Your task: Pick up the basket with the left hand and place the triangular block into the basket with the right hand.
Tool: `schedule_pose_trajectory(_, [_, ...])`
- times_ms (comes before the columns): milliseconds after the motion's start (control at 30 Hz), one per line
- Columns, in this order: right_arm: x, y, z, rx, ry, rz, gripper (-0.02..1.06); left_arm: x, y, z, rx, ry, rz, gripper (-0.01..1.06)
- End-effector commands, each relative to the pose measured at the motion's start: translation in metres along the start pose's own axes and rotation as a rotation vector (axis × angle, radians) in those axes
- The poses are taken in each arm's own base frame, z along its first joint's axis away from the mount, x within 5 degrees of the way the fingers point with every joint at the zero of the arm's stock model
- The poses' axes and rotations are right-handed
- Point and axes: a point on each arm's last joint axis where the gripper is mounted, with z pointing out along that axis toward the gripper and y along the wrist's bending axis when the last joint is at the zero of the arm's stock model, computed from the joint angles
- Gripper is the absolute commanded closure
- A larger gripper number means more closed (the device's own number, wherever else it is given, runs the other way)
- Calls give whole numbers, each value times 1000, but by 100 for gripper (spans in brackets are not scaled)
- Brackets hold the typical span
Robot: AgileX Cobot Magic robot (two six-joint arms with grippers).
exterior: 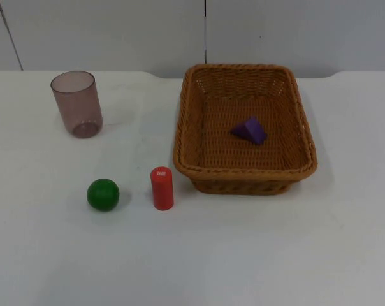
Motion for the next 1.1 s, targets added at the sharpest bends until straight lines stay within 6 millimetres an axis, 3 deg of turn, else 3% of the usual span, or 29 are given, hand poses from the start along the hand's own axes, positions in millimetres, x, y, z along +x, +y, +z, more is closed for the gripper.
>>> schedule_pose_trajectory(0, [0,1,0,-10,-5,-19,0,0,0,0,-3,-9,-6,0])
schedule_pose_trajectory(1067, [0,2,0,-16,-5,-26,0,0,3,0,-29,-9,-38,0])
